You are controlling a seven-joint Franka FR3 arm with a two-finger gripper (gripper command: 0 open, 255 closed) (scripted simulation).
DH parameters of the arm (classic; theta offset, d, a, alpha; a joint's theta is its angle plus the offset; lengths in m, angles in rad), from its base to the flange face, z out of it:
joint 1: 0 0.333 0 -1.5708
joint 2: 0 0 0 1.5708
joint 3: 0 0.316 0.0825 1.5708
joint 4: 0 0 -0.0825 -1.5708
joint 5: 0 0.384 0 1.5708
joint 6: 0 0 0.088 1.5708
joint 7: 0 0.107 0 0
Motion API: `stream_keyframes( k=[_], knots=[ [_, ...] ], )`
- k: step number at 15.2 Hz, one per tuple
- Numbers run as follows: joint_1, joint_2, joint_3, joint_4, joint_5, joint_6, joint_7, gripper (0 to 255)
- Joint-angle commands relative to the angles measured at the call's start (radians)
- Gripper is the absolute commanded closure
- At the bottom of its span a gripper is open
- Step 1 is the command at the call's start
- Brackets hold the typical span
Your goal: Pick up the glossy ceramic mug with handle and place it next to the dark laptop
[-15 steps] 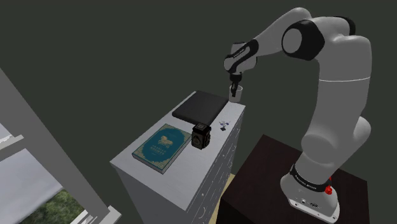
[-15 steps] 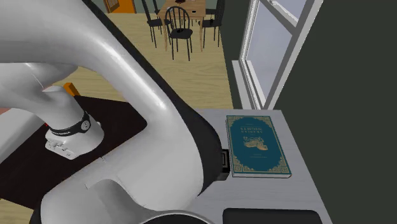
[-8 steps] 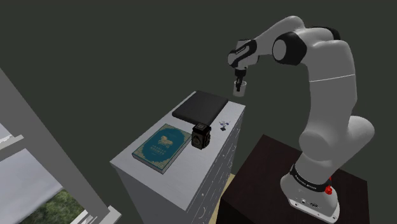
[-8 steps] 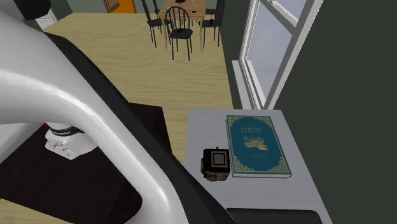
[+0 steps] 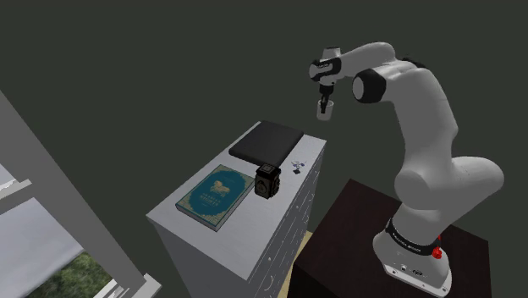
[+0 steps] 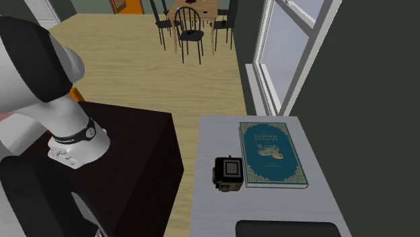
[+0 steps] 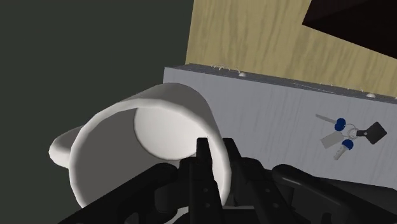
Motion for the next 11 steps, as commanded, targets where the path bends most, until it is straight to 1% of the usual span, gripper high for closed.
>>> stream_keyframes(
  k=[1, 2, 11],
  knots=[
    [-0.035, 0.114, 0.004, 0.203, 0.008, -0.087, -0.014, 255],
    [-0.048, 0.163, 0.006, 0.29, 0.01, -0.125, -0.018, 255],
    [-0.044, 0.198, 0.006, 0.231, 0.015, -0.031, -0.018, 255]
  ],
)
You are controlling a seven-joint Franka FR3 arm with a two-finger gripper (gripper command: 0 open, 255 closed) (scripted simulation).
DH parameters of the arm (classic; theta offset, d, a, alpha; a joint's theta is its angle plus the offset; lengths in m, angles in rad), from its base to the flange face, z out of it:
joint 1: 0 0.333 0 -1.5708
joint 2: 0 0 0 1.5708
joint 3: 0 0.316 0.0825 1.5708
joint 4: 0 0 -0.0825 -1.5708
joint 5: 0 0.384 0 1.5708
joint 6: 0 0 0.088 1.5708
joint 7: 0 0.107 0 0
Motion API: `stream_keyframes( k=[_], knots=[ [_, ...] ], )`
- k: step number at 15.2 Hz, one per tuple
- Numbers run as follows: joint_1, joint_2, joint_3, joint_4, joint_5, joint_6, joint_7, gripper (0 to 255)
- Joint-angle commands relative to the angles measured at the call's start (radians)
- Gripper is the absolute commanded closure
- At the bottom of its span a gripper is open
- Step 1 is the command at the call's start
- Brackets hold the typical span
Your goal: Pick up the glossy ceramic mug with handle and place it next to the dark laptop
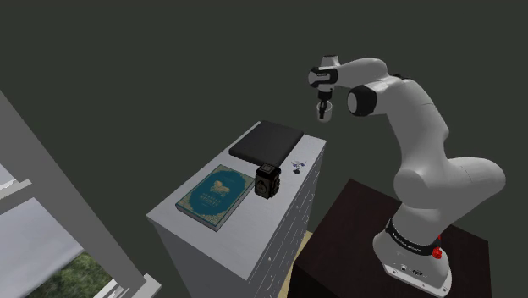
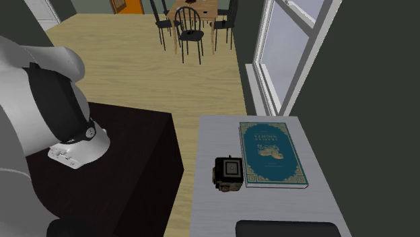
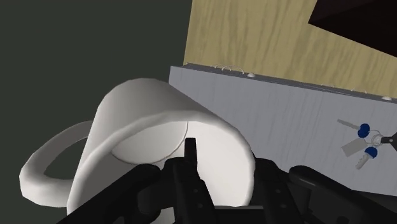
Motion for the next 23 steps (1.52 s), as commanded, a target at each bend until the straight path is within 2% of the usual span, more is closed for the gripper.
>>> stream_keyframes(
  k=[1, 12, 23],
  knots=[
    [-0.007, 0.015, -0.005, -0.005, -0.002, 0.04, -0.002, 255],
    [-0.009, 0.097, -0.002, -0.005, 0.005, 0.122, 0.001, 255],
    [-0.015, 0.205, 0.001, 0.058, 0.011, 0.167, 0.005, 255]
  ],
)
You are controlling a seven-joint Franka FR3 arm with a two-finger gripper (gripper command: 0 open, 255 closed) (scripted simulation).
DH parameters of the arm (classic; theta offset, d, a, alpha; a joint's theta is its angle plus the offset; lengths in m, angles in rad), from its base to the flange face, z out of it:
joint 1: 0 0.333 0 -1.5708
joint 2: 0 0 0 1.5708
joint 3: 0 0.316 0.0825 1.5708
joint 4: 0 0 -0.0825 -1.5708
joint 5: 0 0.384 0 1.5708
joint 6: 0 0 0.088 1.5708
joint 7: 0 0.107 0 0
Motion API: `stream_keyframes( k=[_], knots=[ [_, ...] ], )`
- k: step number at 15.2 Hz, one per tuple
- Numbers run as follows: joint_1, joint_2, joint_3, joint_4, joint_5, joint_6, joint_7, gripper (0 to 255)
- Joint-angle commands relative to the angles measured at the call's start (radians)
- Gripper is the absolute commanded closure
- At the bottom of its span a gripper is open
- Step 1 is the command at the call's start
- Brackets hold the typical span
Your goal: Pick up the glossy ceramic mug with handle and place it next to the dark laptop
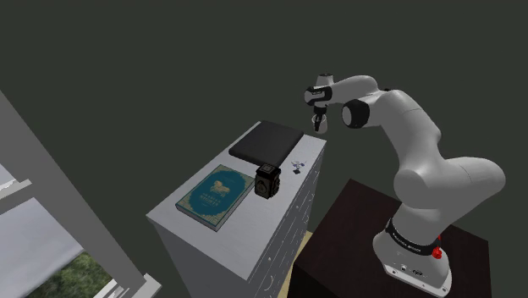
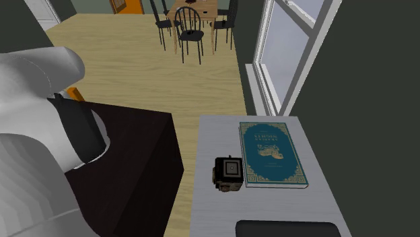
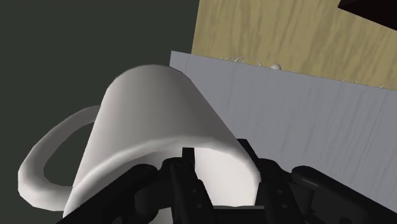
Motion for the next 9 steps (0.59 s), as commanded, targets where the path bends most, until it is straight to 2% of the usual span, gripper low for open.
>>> stream_keyframes(
  k=[1, 6, 7, 8, 9],
  knots=[
    [-0.018, 0.04, -0.009, 0.013, -0.004, 0.005, -0.003, 255],
    [-0.017, 0.04, -0.009, 0.013, -0.003, 0.005, -0.003, 255],
    [-0.021, 0.052, -0.009, 0.04, -0.003, -0.011, -0.003, 0],
    [-0.022, 0.076, -0.009, 0.094, -0.004, -0.041, 0.003, 0],
    [-0.019, 0.052, -0.009, 0.049, -0.004, -0.019, 0.0, 0]
  ],
)
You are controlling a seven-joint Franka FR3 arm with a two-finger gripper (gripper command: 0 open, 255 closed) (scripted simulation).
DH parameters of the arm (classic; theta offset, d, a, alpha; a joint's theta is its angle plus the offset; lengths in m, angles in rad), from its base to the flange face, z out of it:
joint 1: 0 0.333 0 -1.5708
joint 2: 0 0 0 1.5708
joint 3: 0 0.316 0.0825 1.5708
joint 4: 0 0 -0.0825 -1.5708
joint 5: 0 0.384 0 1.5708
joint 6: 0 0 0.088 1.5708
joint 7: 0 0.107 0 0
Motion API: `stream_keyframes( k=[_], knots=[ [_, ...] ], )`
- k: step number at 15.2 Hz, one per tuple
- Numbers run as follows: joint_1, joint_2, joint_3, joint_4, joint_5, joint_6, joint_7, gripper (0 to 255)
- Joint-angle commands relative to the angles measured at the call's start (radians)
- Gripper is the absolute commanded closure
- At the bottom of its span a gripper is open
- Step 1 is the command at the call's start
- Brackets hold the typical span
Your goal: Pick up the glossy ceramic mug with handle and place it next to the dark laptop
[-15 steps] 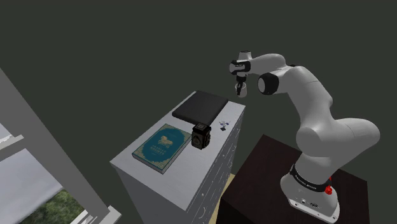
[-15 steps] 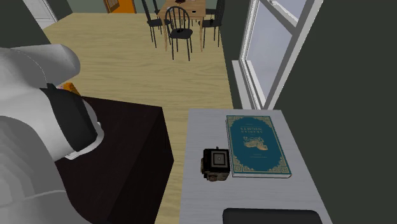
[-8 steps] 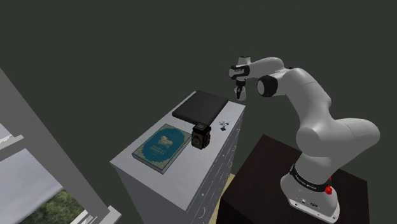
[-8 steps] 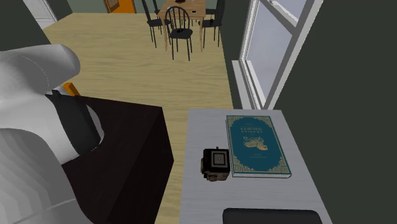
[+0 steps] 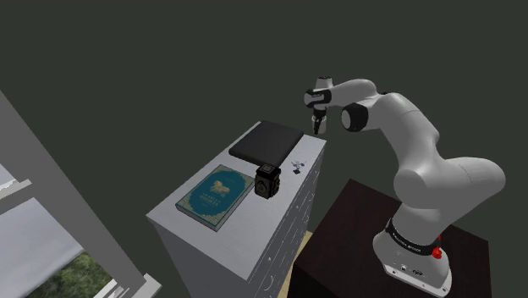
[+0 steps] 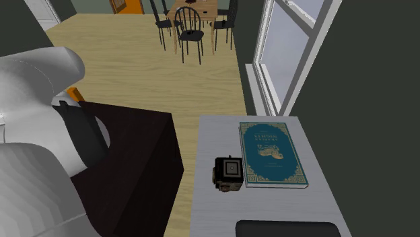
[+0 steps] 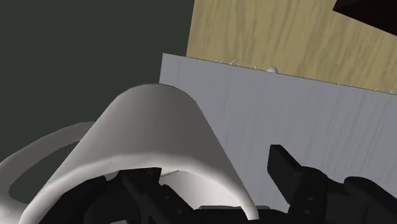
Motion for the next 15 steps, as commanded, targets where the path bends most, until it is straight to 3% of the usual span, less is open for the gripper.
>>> stream_keyframes(
  k=[1, 3, 7, 15],
  knots=[
    [-0.01, -0.01, -0.011, -0.019, -0.004, 0.01, 0.001, 0],
    [-0.014, -0.003, -0.011, -0.032, -0.003, 0.03, -0.004, 0],
    [-0.001, -0.114, -0.017, -0.107, -0.006, -0.006, -0.006, 0],
    [0.001, -0.114, -0.02, -0.107, -0.002, -0.007, -0.007, 0]
  ],
)
